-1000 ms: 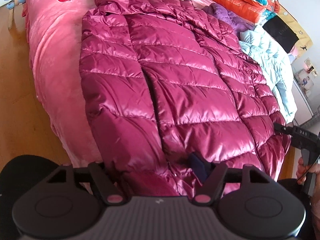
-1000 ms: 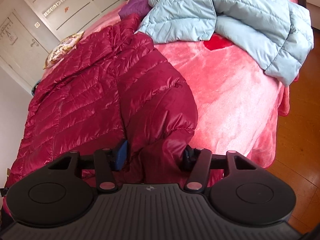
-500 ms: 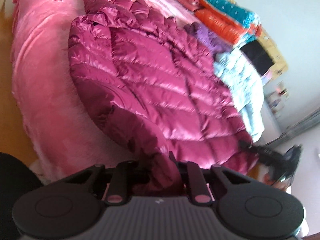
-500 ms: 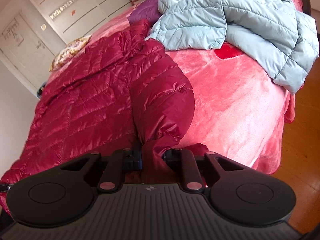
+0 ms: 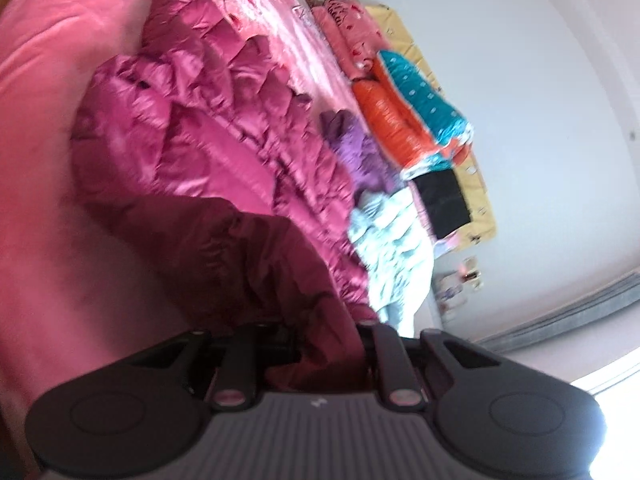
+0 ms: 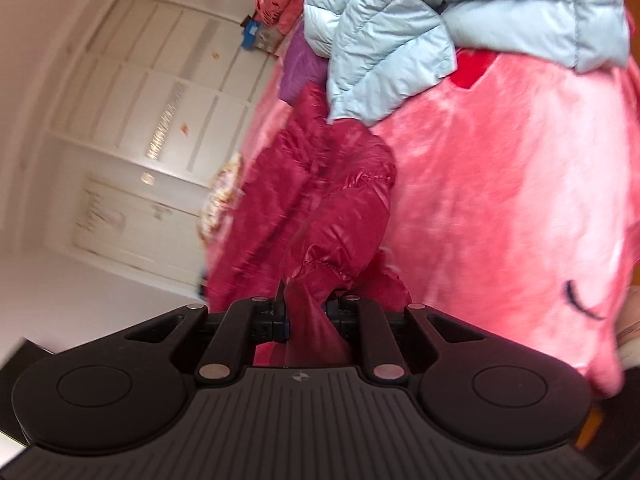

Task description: Fold large clothes

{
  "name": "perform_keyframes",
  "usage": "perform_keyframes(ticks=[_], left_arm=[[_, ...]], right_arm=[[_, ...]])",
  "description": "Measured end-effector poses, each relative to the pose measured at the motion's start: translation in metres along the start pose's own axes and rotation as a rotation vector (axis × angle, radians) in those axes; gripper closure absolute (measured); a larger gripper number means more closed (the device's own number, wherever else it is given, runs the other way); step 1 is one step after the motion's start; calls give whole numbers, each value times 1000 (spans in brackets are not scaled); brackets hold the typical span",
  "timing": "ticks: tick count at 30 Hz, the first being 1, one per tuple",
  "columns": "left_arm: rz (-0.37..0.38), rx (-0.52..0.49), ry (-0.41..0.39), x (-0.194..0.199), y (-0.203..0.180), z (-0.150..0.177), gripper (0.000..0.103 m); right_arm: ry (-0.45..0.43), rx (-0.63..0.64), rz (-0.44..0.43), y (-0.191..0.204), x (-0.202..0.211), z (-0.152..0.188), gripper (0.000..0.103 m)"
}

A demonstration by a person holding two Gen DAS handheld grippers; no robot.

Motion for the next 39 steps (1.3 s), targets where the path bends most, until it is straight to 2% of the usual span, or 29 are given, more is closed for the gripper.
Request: perform_keyframes(ticks=[8, 13, 17, 25, 28, 34, 36, 38, 39], left_arm=[[98, 69, -109, -14, 1, -60, 89], [136, 113, -235, -15, 14, -112, 89], [154, 171, -342, -23, 35, -153, 89], [175, 193, -496, -45, 61, -218, 89], [154, 206, -504, -57, 77, -231, 89], [25, 265, -485, -67, 121, -236, 88], [10, 263, -476, -66, 125, -238, 83], [17, 256, -485, -61, 122, -242, 71], [20, 249, -499, -56, 121, -243, 59]], right_arm=[[-30, -88, -116, 39, -24, -12, 87], [-78, -140, -197, 64, -46, -40, 87], [-95, -126, -225, 90, -75, -67, 87], [-124, -45, -242, 137, -154, -126, 87], [-138, -3, -210, 146, -187, -147, 87], [-108, 21, -102, 129, -263, -169, 86], [-99, 7, -77, 119, -281, -170, 83], [-104, -7, -62, 110, -293, -171, 79], [-106, -14, -54, 106, -297, -171, 76]])
Point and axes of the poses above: each gripper's, at about its wrist camera, not at the fingertips, and x roughly against the way its jaws point, y to its left, z to its underside, the point moved 7 cm from there along -x, roughly the way its jaws point, and after that the axes turned 8 degrees about -x, right-handed, at the moved point
